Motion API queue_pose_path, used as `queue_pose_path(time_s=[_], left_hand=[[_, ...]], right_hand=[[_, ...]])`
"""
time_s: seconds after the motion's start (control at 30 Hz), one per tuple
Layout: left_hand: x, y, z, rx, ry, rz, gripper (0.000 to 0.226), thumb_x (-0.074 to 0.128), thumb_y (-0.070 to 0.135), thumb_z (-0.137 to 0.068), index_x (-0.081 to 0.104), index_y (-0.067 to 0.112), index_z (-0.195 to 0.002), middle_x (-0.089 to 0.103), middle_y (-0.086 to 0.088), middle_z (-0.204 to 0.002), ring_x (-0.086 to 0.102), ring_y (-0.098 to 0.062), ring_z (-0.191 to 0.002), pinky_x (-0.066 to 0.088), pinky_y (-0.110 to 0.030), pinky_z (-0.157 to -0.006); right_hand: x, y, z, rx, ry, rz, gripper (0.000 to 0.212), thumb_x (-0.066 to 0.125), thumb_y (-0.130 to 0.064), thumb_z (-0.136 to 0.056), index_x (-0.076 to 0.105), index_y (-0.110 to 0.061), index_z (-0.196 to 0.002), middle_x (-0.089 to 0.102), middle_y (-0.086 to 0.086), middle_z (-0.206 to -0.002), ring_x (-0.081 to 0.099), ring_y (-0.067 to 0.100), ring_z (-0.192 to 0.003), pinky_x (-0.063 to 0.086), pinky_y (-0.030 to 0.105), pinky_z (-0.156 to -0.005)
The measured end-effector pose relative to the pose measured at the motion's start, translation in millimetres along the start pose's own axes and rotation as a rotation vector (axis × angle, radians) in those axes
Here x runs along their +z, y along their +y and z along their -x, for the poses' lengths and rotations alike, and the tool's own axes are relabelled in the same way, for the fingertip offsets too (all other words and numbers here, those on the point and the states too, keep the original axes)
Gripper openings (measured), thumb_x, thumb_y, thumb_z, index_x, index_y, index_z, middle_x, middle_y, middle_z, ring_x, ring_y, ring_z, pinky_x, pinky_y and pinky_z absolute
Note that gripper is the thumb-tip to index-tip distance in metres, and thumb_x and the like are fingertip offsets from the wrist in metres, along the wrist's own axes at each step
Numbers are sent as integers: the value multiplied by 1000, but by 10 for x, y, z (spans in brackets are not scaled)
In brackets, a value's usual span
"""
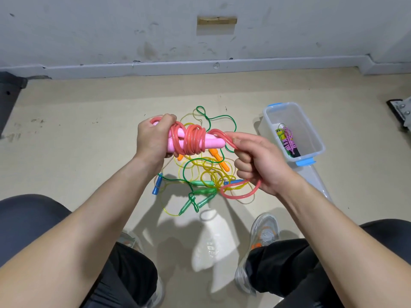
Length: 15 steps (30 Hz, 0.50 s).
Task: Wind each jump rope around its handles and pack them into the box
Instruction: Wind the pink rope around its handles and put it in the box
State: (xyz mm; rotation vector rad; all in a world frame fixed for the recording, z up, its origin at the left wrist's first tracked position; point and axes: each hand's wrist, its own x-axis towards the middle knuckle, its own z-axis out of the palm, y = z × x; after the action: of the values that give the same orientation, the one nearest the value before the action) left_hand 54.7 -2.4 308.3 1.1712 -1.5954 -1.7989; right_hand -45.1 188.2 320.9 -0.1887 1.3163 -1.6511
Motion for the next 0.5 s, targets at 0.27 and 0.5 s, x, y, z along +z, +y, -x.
queue_pose_path(time_s=[0.27, 0.5], left_hand=[[29, -13, 81, -186, -60, 162, 29, 55, 18, -94, 53, 14, -66, 50, 2, -47, 45, -18, -35, 30, -16, -38], [20, -34, 67, -269, -100, 203, 25, 52, 22, -94, 50, 13, -71, 44, 0, -50, 36, -16, -31, 20, -12, -35]], right_hand=[[110, -24, 95, -268, 29, 364, 32, 40, -1, -106, 64, -15, -120, 41, -17, -43, 31, -1, -39, 24, 17, -43], [50, 28, 79, -308, -19, 415, 37, 39, -2, -107, 61, -17, -133, 39, -18, -48, 31, 0, -42, 25, 16, -45]])
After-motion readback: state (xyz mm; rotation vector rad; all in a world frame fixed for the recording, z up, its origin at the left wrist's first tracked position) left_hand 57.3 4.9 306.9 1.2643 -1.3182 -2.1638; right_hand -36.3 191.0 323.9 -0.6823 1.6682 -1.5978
